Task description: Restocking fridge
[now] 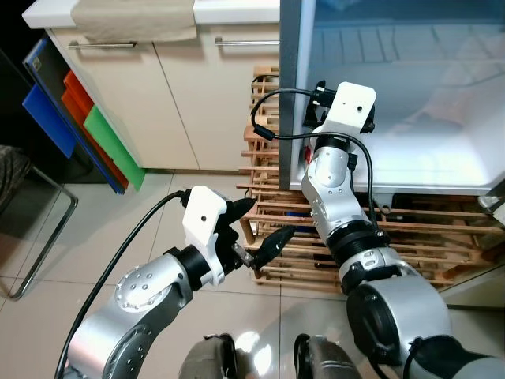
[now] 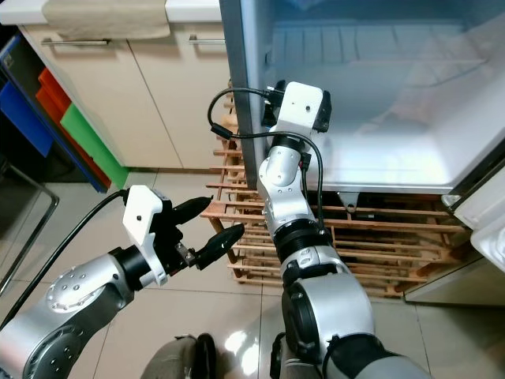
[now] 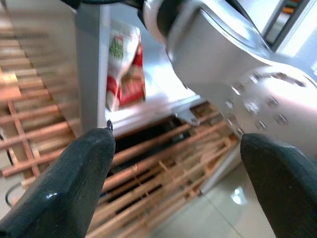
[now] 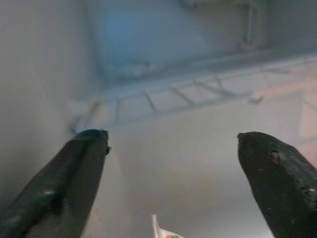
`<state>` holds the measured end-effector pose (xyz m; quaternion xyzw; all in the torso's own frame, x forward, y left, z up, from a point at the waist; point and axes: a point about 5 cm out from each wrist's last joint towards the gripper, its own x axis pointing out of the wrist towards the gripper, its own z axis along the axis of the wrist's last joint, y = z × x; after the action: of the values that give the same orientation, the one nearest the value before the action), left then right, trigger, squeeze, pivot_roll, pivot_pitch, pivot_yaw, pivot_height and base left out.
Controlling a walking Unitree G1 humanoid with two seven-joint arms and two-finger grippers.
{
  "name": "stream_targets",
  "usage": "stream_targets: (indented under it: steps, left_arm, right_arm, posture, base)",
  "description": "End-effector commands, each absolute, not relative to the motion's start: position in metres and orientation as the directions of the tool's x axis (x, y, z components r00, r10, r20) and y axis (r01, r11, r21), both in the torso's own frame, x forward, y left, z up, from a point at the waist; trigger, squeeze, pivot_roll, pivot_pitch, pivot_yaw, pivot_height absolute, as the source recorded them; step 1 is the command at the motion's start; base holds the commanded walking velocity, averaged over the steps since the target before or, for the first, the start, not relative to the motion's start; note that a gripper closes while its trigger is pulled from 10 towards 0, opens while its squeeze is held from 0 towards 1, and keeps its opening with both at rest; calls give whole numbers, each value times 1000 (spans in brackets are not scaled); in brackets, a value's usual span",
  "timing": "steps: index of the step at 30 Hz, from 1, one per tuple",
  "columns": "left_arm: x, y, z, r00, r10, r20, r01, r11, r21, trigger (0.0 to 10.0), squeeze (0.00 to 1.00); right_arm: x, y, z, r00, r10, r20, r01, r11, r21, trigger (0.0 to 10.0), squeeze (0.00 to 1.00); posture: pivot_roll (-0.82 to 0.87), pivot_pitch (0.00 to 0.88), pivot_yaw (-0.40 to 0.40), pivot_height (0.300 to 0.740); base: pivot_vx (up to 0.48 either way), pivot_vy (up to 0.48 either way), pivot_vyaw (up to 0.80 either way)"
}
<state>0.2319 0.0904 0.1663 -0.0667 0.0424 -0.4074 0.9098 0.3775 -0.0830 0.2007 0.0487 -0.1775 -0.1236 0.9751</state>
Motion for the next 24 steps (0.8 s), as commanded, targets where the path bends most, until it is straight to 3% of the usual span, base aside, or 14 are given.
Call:
stream_targets:
  steps: [1,11,12,14,20,24]
  left_arm:
    - [236,91,165,662,-749,-21,738,656,-156,10000,0]
    - [258,87,164,663,-748,13,740,653,-162,10000,0]
    - [260,87,164,673,-740,16,732,662,-163,10000,0]
    - [262,88,160,682,-732,17,723,670,-167,10000,0]
    - [260,90,158,681,-732,12,723,670,-169,10000,0]
    - [256,95,155,685,-728,-2,718,676,-167,10000,0]
  right_arm:
    - [375,-70,211,906,-200,372,162,978,132,10000,1000]
    - [342,-123,212,878,-214,428,223,974,31,10000,1000]
    - [339,-129,200,896,-221,386,234,972,12,10000,0]
    - [332,-140,160,948,-227,224,242,969,-41,10000,0]
    - [329,-140,139,966,-225,128,234,970,-61,10000,0]
    - [325,-133,110,975,-220,-27,215,968,-130,10000,0]
  posture:
    - [93,0,81,740]
    - [30,0,76,740]
    - [22,0,79,740]
    - [18,0,81,740]
    - [23,0,85,740]
    - [48,0,83,740]
  base:
    - [0,0,0]
    - [0,0,0]
    - [0,0,0]
    - [0,0,0]
    - [0,0,0]
    - [0,0,0]
